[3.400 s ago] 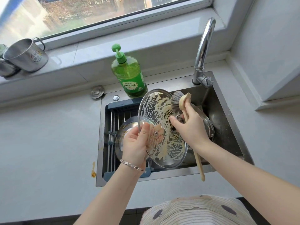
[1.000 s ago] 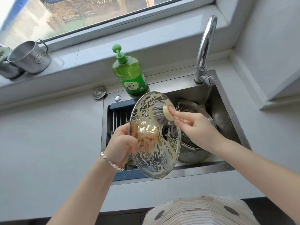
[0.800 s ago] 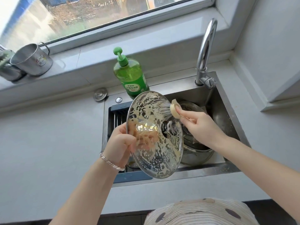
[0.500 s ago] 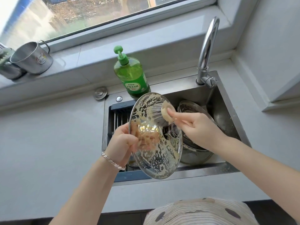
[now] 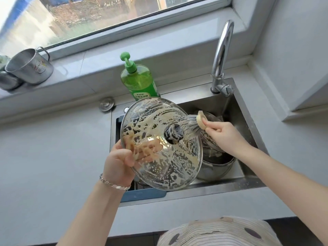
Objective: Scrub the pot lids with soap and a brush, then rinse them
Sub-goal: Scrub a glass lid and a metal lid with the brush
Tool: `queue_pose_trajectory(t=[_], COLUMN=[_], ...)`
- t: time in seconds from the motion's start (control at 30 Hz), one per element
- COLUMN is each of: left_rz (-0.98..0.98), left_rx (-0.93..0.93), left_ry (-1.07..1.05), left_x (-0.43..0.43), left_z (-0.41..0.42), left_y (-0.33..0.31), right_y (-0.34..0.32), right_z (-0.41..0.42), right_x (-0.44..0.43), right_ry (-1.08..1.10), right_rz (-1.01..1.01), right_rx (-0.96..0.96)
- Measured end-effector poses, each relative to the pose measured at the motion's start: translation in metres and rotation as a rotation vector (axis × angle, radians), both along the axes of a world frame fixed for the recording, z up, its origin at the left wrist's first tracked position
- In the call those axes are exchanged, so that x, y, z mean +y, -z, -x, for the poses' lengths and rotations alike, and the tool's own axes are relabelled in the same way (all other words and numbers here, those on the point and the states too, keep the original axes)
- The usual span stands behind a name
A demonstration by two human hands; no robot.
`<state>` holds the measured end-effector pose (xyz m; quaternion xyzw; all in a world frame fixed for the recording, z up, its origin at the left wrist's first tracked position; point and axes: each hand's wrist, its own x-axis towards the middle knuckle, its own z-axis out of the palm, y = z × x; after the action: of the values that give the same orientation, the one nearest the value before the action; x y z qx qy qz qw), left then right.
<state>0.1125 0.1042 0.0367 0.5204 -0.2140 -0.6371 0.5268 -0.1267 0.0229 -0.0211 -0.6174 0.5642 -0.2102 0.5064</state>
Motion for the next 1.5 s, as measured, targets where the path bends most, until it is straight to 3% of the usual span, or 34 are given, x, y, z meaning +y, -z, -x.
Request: queue_pose_trajectory(t=[0.17, 0.3, 0.4, 0.53, 0.63, 0.77, 0.9, 0.97, 1.07, 1.2, 1.33, 1.5], left_rz=[0.02, 0.032, 0.021, 0.048, 0.049, 0.016, 0.002, -0.011, -0.033, -0.059, -0.052, -0.041], left_rx=[0.048, 0.078, 0.103, 0.136, 0.158, 0.17, 0.133, 0.086, -0.024, -0.163, -0.136, -0.061], left_ry=[-0.025, -0.066, -0.103, -0.11, -0.128, -0.134, -0.103, -0.064, 0.092, 0.239, 0.185, 0.045], left_x=[-0.002, 0.0, -0.002, -0.004, -0.003, 0.0, 0.004, 0.006, 0.006, 0.004, 0.004, 0.004], left_z=[0.003, 0.002, 0.001, 0.003, 0.003, 0.001, 0.001, 0.0, 0.004, 0.016, 0.017, 0.007], left_y=[0.003, 0.005, 0.006, 0.006, 0.008, 0.007, 0.005, 0.005, 0.001, -0.002, -0.003, 0.001], right_y=[-0.008, -0.008, -0.008, 0.002, -0.002, 0.007, -0.001, 0.002, 0.002, -0.026, -0.027, 0.021], right_z=[-0.003, 0.004, 0.001, 0.002, -0.009, 0.001, 0.001, 0.005, 0.007, -0.012, -0.016, 0.011], right_x=[0.014, 0.018, 0.038, 0.042, 0.057, 0.039, 0.051, 0.04, 0.007, -0.013, -0.016, 0.007], right_ry=[-0.087, -0.039, -0.114, 0.005, -0.107, 0.061, -0.069, -0.035, 0.025, -0.061, -0.044, -0.006], right_rz=[0.024, 0.003, 0.03, 0.031, 0.118, 0.015, 0.038, 0.009, -0.006, 0.092, 0.11, -0.106], right_rx=[-0.032, 0.058, -0.003, 0.062, -0.014, 0.05, 0.027, 0.044, 0.093, 0.048, 0.03, 0.047])
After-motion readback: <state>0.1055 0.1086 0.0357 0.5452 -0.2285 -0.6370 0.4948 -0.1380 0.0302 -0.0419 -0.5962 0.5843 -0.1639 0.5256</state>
